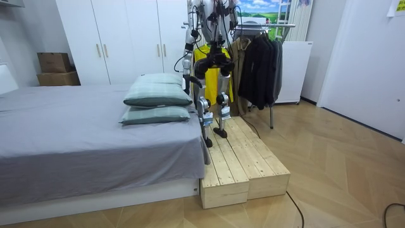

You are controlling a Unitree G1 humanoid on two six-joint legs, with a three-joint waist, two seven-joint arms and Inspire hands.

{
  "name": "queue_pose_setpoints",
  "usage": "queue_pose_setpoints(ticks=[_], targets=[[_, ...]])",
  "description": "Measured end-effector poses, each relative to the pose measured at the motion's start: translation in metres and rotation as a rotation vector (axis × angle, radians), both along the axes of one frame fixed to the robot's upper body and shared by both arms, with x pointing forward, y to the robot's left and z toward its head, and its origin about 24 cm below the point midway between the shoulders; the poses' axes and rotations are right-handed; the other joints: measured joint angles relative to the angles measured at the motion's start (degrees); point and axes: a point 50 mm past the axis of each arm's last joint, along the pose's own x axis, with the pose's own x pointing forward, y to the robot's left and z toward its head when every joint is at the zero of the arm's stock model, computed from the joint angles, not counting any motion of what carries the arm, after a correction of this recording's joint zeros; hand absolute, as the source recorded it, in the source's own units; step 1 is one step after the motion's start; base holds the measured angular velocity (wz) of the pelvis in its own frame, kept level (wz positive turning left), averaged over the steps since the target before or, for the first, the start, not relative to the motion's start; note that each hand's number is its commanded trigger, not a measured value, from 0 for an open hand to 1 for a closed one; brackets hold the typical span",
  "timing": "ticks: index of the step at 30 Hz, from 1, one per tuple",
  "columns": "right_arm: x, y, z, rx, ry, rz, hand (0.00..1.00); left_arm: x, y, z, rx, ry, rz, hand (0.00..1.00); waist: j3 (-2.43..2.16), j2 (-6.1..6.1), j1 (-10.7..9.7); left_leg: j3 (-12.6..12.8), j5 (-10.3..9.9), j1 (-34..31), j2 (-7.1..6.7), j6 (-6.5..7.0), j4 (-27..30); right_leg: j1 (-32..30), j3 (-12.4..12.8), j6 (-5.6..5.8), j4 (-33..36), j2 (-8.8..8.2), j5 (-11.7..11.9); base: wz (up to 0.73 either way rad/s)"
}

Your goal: Hang clothes

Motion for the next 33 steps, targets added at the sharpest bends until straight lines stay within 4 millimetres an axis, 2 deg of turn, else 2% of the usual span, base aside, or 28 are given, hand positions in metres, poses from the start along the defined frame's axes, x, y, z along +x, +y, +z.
queue_pose_setpoints(ticks=[4, 7, 21, 27, 33], targets=[[0.001, -0.004, 0.005, 0.022, -0.046, -0.042, 1.0, 0.001, -0.003, -0.001, -0.007, -0.007, 0.0, 0.0, -0.04, 0.92, -0.1, -0.1, 0.0, -0.1, 0.06, -0.03, -0.1, -0.1, -0.1, -0.06, 0.0, 0.03, 0.0, 0.0], [0.001, -0.005, 0.006, 0.033, -0.059, -0.059, 1.0, 0.001, -0.003, -0.001, -0.007, -0.015, -0.003, 0.0, -0.02, 1.18, -0.1, -0.2, 0.0, -0.1, 0.11, -0.1, -0.2, -0.2, -0.1, -0.24, 0.1, 0.13, -0.2, 0.0], [0.002, -0.01, 0.011, 0.067, -0.082, -0.086, 1.0, -0.004, -0.003, 0.002, -0.008, -0.027, -0.01, 0.0, -0.36, 0.08, 0.5, -0.4, 0.0, -0.2, 0.14, -0.37, 0.1, -0.6, 0.2, -0.52, 0.8, 0.35, -0.6, -0.01], [-0.001, -0.016, -0.001, 0.091, -0.021, -0.113, 1.0, 0.0, -0.004, 0.002, -0.014, -0.046, -0.03, 0.0, -0.2, 0.28, 1.5, -0.4, 0.0, -0.2, 0.15, -0.37, 0.1, -0.7, 0.3, -0.53, 0.9, 0.32, -0.6, 0.0], [0.002, -0.023, 0.005, 0.097, -0.009, -0.115, 1.0, 0.005, -0.007, 0.002, -0.019, -0.064, -0.038, 0.0, 0.14, 0.77, 1.5, -0.5, 0.0, -0.6, 0.2, -0.43, -0.1, -1.2, 0.2, -0.63, 1.1, 0.39, -0.7, 0.0]])
